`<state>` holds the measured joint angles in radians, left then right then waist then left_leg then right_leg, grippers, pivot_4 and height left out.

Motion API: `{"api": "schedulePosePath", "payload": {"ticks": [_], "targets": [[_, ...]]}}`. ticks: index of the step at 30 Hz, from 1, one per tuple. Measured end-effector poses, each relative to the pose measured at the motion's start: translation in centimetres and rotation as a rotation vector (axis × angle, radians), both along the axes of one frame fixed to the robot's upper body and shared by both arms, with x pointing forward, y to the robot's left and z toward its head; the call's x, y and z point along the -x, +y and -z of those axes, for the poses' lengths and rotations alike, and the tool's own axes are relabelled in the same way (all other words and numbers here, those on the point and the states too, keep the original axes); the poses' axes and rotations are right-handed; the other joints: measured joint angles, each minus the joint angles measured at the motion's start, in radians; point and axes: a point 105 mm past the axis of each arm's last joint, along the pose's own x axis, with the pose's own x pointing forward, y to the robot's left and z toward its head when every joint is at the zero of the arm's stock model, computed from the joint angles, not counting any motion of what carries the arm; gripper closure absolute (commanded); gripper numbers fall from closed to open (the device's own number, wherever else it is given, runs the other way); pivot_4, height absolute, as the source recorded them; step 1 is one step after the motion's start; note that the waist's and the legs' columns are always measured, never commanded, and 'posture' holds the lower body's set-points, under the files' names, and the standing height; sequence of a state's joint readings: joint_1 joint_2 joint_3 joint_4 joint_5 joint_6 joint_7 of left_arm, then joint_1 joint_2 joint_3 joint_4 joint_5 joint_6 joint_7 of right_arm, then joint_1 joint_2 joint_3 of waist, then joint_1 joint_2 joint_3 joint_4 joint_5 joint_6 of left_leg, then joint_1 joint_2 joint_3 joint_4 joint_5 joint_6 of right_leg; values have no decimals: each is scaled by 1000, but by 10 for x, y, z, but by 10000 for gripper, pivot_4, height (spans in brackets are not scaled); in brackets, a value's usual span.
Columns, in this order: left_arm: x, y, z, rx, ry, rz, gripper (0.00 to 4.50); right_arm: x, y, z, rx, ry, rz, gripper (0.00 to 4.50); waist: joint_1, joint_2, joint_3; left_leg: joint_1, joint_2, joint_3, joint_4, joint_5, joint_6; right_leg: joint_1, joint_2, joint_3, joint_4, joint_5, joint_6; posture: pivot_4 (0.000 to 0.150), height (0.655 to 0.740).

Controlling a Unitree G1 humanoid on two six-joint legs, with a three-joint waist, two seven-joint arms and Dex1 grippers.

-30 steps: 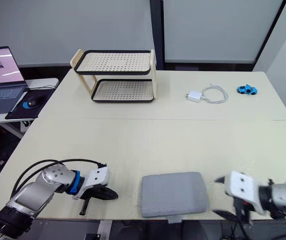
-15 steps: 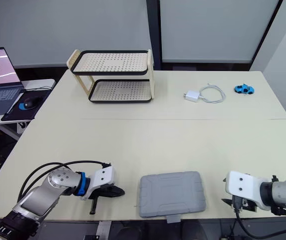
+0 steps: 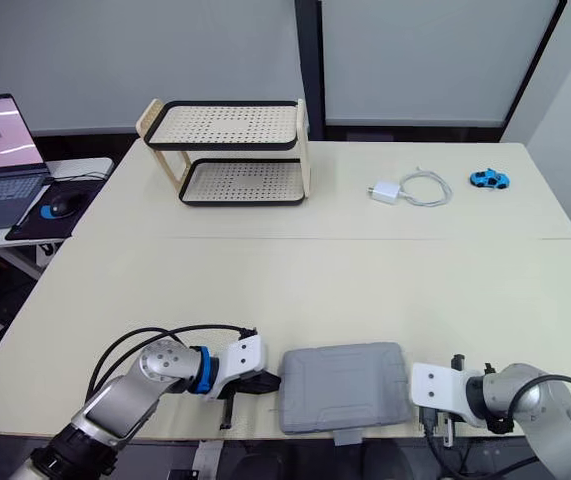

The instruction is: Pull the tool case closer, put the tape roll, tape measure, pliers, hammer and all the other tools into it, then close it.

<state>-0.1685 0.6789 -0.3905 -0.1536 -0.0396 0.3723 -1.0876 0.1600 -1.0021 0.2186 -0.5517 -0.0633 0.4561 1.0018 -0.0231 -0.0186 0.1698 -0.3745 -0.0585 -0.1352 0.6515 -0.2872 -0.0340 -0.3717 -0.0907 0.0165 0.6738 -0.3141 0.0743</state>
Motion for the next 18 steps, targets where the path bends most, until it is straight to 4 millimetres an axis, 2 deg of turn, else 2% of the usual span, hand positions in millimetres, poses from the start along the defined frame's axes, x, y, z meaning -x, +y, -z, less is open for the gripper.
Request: {"api": "schedulePosePath", "payload": {"ticks": [6,18], "targets": [[-7,-3,1,-10,-7,4,45000,0,1,1,2,12,4,44645,1,0,0,-4,0,-2,8,0,0,0,0,-1,2,0,0,1500,7400],[0,-6,3,-15,10,37,45000,11,3,3,8,61,-2,44645,1,0,0,-4,0,-2,10,0,0,-1,0,-1,3,0,0,1500,7400]]}}
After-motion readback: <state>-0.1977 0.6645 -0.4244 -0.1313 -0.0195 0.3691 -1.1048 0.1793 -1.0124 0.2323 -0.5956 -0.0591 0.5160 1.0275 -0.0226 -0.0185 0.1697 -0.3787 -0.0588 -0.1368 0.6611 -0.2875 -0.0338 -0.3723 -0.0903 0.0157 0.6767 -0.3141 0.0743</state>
